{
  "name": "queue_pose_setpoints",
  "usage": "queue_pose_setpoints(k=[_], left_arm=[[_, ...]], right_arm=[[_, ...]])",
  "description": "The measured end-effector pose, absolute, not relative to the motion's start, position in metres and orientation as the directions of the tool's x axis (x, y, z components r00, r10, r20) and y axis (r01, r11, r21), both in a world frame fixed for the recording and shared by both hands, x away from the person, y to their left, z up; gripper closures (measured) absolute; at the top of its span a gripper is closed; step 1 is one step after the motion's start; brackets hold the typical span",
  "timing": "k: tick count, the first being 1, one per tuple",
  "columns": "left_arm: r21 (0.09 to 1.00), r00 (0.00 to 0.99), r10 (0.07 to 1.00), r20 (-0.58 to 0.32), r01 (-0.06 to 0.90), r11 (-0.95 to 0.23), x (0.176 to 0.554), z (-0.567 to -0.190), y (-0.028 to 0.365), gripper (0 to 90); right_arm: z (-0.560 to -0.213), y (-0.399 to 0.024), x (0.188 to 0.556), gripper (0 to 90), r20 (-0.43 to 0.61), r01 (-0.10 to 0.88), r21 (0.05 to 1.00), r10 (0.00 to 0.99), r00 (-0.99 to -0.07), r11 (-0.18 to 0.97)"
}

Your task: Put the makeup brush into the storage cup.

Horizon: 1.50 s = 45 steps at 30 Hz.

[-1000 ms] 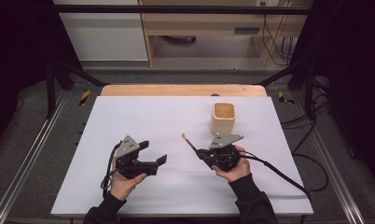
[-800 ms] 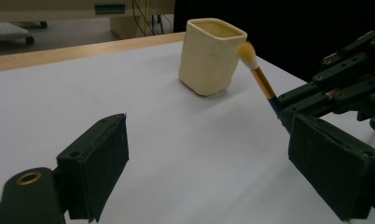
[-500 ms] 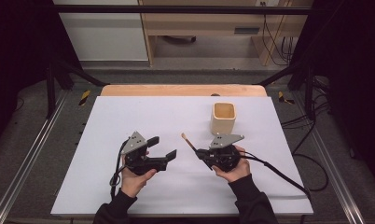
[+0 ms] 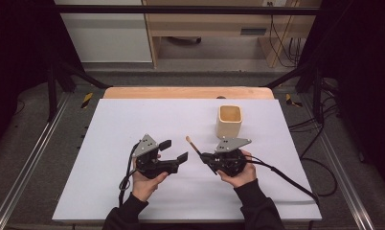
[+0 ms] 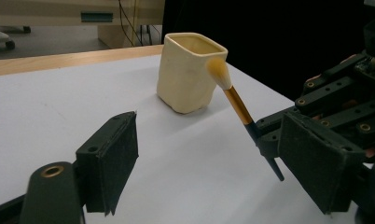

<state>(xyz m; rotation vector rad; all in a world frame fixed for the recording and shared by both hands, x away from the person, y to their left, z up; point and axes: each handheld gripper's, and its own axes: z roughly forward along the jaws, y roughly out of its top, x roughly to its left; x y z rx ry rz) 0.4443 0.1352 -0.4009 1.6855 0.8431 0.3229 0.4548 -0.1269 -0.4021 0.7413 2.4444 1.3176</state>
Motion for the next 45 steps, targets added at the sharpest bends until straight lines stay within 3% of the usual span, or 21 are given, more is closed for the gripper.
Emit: queue_pose_setpoints(k=[18,45], left_arm=[[0.919,0.665,0.673,-0.323,0.39,0.055,0.446,-0.41,0.115,28.2],[0.899,0.627,0.677,-0.385,0.422,0.121,0.447,-0.418,0.095,53.3]], right_arm=[[-0.402,-0.126,0.453,83.4,0.008,0.307,0.843,0.56,-0.829,0.442],[-0.403,-0.124,0.453,83.4,0.022,0.316,0.848,0.568,-0.823,0.426]])
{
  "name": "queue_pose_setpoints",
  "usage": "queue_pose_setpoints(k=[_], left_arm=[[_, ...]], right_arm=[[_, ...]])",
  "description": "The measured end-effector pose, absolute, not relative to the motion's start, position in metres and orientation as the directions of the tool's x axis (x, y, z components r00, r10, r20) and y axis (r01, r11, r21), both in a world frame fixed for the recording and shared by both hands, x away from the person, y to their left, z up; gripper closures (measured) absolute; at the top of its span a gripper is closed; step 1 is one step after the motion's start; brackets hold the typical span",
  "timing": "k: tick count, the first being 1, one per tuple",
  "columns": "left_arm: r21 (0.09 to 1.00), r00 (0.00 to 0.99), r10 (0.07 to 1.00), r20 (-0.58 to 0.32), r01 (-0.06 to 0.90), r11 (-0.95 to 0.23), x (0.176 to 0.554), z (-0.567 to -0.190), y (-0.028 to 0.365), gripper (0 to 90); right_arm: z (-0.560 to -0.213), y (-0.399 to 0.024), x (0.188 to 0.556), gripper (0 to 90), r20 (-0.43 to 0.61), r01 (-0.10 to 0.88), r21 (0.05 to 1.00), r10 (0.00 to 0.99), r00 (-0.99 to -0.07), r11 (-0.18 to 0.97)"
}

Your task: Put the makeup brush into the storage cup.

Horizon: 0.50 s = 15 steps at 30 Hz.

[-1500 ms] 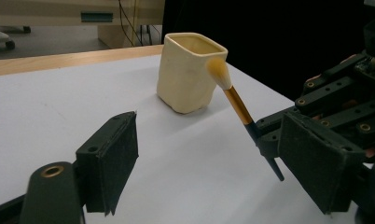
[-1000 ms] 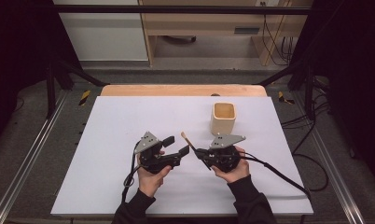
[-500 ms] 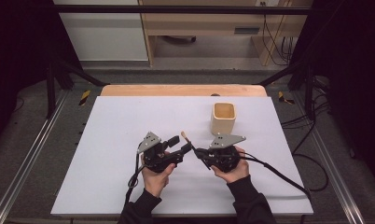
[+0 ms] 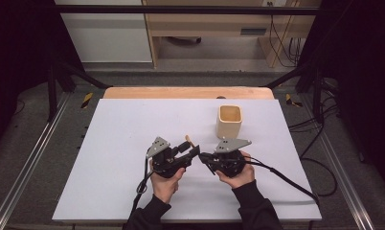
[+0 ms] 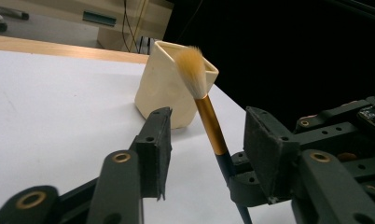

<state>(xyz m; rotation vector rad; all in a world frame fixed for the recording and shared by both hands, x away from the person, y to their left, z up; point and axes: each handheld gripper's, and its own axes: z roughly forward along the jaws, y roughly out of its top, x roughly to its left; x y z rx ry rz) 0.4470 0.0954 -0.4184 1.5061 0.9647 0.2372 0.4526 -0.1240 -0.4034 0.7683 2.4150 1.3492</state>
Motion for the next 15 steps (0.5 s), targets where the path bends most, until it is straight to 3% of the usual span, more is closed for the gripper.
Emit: queue_pose_setpoints(k=[15], left_arm=[[0.89,0.606,0.684,-0.406,0.431,0.146,0.4447,-0.4199,0.0897,70.3]], right_arm=[[-0.4041,-0.1218,0.4518,83.5,0.022,0.316,0.85,0.571,-0.821,0.421]])
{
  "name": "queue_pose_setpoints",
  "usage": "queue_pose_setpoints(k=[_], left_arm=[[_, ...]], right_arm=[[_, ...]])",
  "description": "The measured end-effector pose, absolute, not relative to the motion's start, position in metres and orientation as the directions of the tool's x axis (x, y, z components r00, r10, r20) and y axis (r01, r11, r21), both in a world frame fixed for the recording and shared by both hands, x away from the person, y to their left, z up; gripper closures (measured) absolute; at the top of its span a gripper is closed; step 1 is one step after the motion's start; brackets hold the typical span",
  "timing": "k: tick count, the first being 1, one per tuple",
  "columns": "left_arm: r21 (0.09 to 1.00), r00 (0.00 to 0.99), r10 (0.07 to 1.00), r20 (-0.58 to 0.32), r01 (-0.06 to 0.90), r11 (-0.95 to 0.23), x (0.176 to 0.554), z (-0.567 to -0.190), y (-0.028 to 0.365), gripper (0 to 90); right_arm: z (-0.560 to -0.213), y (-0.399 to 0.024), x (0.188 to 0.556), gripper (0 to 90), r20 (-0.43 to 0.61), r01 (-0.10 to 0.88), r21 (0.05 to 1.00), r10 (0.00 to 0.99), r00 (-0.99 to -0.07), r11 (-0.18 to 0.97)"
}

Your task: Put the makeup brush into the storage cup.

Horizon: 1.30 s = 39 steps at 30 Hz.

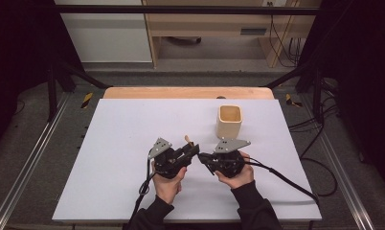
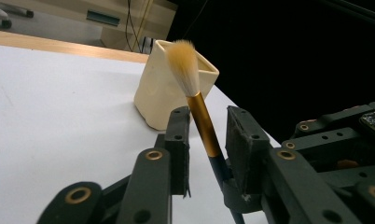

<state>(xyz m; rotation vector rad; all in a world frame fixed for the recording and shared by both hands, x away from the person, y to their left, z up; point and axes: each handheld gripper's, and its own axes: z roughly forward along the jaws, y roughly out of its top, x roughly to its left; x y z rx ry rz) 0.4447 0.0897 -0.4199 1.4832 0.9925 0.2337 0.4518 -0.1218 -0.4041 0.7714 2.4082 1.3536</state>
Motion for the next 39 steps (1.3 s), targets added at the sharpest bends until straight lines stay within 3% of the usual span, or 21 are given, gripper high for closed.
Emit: queue_pose_setpoints(k=[18,31,33,34,39], left_arm=[[0.884,0.596,0.676,-0.433,0.428,0.189,0.4398,-0.4192,0.0856,82.6],[0.897,0.609,0.685,-0.398,0.415,0.153,0.4412,-0.4181,0.0869,83.1],[0.899,0.611,0.688,-0.392,0.412,0.146,0.4417,-0.4175,0.0873,83.1],[0.902,0.614,0.691,-0.383,0.409,0.136,0.4428,-0.416,0.0884,83.1],[0.909,0.616,0.702,-0.358,0.401,0.111,0.4443,-0.4125,0.0936,83.1]], right_arm=[[-0.4045,-0.1195,0.4507,83.4,0.026,0.32,0.852,0.577,-0.816,0.414],[-0.4068,-0.1173,0.4503,82.5,0.026,0.32,0.857,0.586,-0.81,0.404],[-0.4068,-0.1174,0.4503,80.5,0.025,0.319,0.857,0.586,-0.81,0.404],[-0.4063,-0.1181,0.4498,73.9,0.017,0.316,0.859,0.594,-0.804,0.403],[-0.4039,-0.122,0.4482,60.7,0.008,0.314,0.86,0.605,-0.796,0.402]])
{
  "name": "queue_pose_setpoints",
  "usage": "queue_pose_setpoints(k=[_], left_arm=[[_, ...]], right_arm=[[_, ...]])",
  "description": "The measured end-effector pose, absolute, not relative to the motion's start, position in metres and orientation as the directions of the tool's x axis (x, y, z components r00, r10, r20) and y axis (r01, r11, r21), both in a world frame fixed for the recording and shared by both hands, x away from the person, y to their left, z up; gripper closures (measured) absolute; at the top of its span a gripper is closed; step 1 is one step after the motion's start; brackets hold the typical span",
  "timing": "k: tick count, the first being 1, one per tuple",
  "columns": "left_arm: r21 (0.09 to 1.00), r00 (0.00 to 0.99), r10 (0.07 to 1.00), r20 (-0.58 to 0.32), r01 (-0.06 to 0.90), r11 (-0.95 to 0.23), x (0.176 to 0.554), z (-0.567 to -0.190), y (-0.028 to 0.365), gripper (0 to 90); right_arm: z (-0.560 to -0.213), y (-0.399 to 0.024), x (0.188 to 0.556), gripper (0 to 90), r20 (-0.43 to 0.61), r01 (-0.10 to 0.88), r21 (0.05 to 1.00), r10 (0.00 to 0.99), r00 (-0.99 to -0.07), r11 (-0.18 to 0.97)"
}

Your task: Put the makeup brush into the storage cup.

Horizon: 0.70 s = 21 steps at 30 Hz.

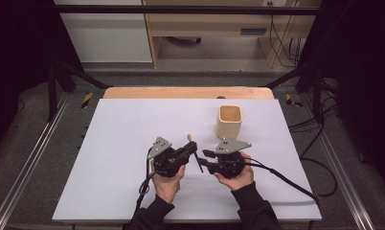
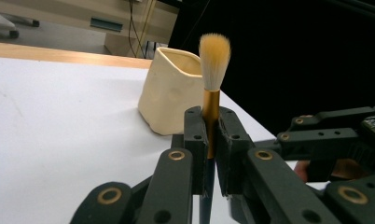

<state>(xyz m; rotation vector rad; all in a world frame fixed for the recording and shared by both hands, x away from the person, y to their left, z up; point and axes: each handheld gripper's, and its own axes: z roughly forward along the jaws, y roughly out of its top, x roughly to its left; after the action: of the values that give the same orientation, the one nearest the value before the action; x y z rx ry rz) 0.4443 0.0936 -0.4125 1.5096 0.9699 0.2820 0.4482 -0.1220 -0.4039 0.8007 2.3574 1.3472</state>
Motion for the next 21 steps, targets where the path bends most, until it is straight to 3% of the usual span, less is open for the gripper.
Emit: queue_pose_setpoints(k=[1,4,7,21], left_arm=[[0.913,0.618,0.707,-0.344,0.395,0.099,0.445,-0.411,0.097,83.1],[0.916,0.62,0.71,-0.334,0.391,0.089,0.447,-0.408,0.099,83.1],[0.924,0.628,0.715,-0.306,0.378,0.063,0.448,-0.403,0.102,83.1],[0.937,0.632,0.731,-0.258,0.347,0.031,0.447,-0.398,0.104,83.1]], right_arm=[[-0.403,-0.125,0.447,52.5,0.005,0.317,0.862,0.618,-0.786,0.396],[-0.403,-0.13,0.447,47.3,0.001,0.32,0.863,0.633,-0.775,0.391],[-0.404,-0.14,0.446,36.2,-0.008,0.334,0.86,0.665,-0.747,0.385],[-0.404,-0.153,0.442,30.0,0.029,0.32,0.897,0.68,-0.732,0.306]])
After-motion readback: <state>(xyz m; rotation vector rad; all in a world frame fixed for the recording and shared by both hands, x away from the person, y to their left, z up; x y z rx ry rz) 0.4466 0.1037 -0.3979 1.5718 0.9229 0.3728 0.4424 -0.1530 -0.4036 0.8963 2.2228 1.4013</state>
